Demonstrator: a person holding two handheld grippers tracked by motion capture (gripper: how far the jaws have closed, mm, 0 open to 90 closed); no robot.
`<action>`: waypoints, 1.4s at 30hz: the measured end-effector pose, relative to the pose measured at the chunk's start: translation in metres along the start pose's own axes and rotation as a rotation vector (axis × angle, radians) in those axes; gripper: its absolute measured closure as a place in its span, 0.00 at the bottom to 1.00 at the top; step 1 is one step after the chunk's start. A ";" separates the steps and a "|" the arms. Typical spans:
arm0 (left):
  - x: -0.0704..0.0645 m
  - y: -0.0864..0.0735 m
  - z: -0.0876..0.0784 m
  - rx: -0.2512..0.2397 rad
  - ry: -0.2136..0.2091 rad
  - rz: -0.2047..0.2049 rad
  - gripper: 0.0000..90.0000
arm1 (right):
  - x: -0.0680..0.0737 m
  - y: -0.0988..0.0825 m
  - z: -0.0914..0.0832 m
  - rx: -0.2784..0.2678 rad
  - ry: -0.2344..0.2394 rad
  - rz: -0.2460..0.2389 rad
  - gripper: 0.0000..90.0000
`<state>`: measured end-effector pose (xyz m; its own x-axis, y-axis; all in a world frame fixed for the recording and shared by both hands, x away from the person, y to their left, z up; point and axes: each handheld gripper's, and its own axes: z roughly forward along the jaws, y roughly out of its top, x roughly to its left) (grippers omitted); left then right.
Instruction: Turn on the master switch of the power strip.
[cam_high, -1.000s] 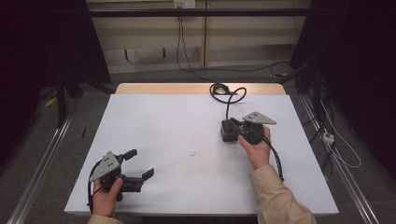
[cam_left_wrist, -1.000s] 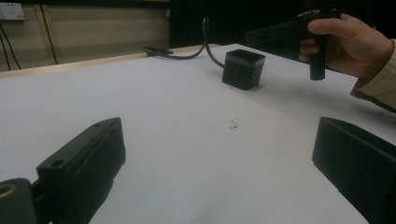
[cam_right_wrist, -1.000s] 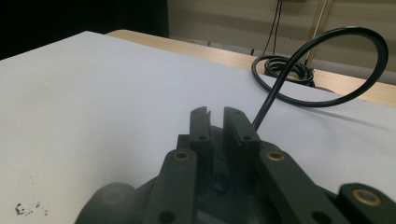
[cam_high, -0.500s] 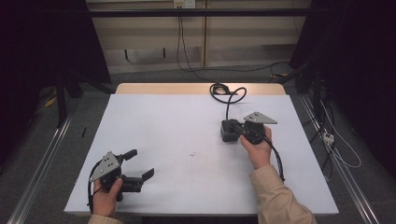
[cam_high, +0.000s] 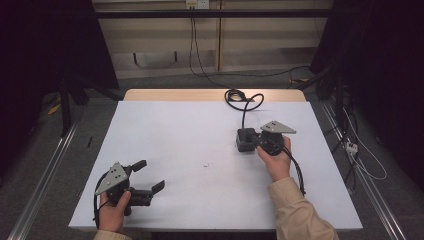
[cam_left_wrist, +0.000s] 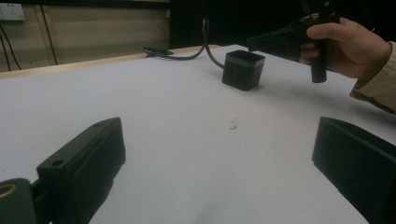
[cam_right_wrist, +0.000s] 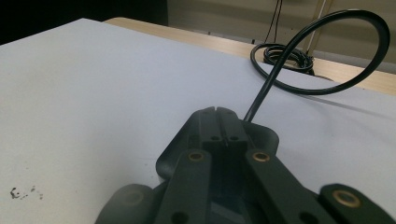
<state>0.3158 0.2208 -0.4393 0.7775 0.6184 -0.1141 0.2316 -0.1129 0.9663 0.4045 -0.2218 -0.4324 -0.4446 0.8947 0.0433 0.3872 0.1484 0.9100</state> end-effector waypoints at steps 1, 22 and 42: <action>0.000 0.000 0.000 0.000 0.000 0.000 0.03 | 0.000 0.000 0.000 0.003 0.001 -0.002 1.00; 0.000 0.000 -0.001 -0.004 0.004 -0.004 0.03 | -0.001 -0.005 -0.001 0.007 0.015 -0.004 1.00; -0.001 0.000 -0.001 0.000 -0.002 0.007 0.03 | -0.002 -0.007 0.000 0.000 0.021 -0.014 1.00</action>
<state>0.3147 0.2213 -0.4386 0.7804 0.6160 -0.1074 0.2256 -0.1172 0.9671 0.4031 -0.2248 -0.4391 -0.4669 0.8834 0.0397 0.3812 0.1606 0.9105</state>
